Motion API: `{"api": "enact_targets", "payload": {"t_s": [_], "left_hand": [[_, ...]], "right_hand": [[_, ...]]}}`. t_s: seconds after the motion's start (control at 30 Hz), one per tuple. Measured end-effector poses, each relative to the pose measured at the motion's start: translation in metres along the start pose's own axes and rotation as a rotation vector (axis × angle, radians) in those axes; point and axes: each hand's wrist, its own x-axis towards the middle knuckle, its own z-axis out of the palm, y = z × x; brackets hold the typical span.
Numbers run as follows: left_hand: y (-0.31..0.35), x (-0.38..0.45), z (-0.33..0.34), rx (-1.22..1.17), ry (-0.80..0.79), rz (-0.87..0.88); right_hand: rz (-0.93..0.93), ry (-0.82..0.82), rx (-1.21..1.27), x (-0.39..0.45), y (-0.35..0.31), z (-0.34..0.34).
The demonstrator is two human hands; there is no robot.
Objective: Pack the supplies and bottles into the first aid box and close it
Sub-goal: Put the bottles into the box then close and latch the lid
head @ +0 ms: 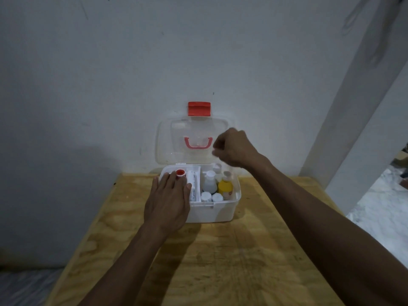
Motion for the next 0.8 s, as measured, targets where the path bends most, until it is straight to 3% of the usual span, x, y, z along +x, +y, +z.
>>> {"api": "enact_targets", "payload": {"t_s": [0.1, 0.17, 0.3, 0.5, 0.8], "left_hand": [[0.0, 0.0, 0.0, 0.003, -0.013, -0.001], [0.0, 0.0, 0.0, 0.006, -0.02, -0.003], [0.002, -0.001, -0.003, -0.005, -0.012, -0.012], [0.002, 0.0, -0.002, 0.009, -0.017, -0.026], [0.001, 0.0, 0.002, 0.001, -0.005, -0.029]], "right_hand": [[-0.015, 0.27, 0.011, 0.018, -0.01, -0.013], [-0.008, 0.343, 0.018, 0.03, -0.016, -0.016], [0.024, 0.31, 0.02, 0.047, -0.018, -0.01], [0.161, 0.243, 0.238, 0.064, -0.015, -0.006], [0.142, 0.256, 0.414, 0.065, -0.019, -0.003]]}}
